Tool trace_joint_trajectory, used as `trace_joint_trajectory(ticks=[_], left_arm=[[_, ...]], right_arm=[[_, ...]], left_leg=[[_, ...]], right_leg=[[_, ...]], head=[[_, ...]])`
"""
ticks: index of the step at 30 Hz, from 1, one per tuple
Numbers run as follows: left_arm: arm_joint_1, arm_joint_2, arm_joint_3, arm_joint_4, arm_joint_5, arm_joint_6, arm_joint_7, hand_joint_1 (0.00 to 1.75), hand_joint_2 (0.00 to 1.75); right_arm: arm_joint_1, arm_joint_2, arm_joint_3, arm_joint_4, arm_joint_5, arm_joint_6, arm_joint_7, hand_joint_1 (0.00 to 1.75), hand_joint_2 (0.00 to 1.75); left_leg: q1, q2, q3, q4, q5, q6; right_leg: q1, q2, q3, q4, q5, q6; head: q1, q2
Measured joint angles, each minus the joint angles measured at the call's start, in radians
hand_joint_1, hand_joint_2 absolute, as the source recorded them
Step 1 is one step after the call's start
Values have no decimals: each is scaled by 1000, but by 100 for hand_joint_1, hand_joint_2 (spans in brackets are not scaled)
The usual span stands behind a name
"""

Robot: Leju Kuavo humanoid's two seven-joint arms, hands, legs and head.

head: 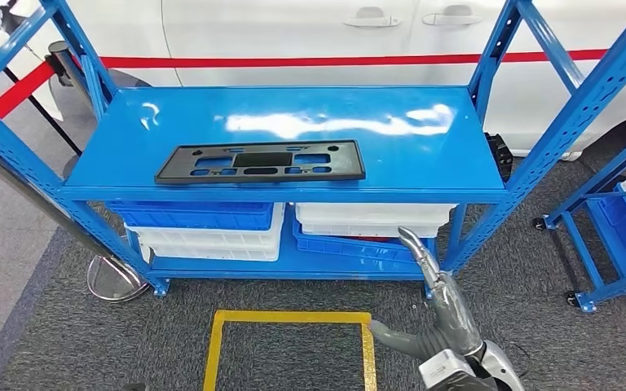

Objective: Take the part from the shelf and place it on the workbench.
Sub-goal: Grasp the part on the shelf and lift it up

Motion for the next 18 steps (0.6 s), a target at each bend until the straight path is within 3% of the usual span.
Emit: trace_joint_trajectory(ticks=[3,4,5,6,8,10,13,15,16,18], left_arm=[[0,1,0,0,-14,0,-1,0,0],[1,2,0,0,-19,0,-1,0,0],[2,2,0,0,-24,-1,-1,0,0],[2,2,0,1,-29,-2,-1,0,0],[2,4,0,1,-40,-3,-2,0,0],[0,5,0,1,-52,-3,-3,0,0],[-1,7,0,1,-70,-5,-3,0,0],[-1,8,0,1,-82,-6,-3,0,0],[-2,9,0,1,-88,-7,-3,0,0],[-3,11,1,1,-100,-9,-3,0,0]], right_arm=[[-25,0,51,15,90,-39,32,0,175],[-32,0,68,23,119,-51,44,0,175],[-39,0,84,33,148,-62,55,0,175],[-46,0,99,42,177,-74,65,0,175],[-62,0,130,62,233,-98,86,0,175],[-82,0,162,83,292,-123,107,0,175],[-107,1,211,118,378,-157,134,0,175],[-124,3,243,144,435,-181,151,0,175],[-133,5,258,159,464,-193,160,0,175],[-148,8,287,190,520,-216,176,0,175]], left_leg=[[5,2,-88,183,-86,-16],[7,2,-118,238,-100,-19],[9,2,-134,260,-95,-22],[11,2,-129,240,-70,-23],[16,3,-75,110,5,-24],[14,1,-30,4,44,-16],[9,-1,-25,-17,46,5],[10,0,-24,-22,51,21],[11,0,-24,-25,53,28],[8,1,-26,-25,54,37]], right_leg=[[-1,-4,2,-2,-1,-10],[-1,-5,3,-1,-2,-10],[-1,-5,4,-1,-3,-10],[-2,-5,6,0,-4,-9],[-4,-5,10,4,-9,-4],[-2,-3,10,9,-14,7],[1,-1,8,6,-13,23],[-2,-2,-1,29,-30,32],[-2,-2,-20,69,-55,34],[-1,-2,-83,199,-118,36]], head=[[-6,0],[-6,0],[-6,0],[-6,0],[-6,0],[-8,0],[-8,0],[-6,0],[-4,0],[-1,0]])
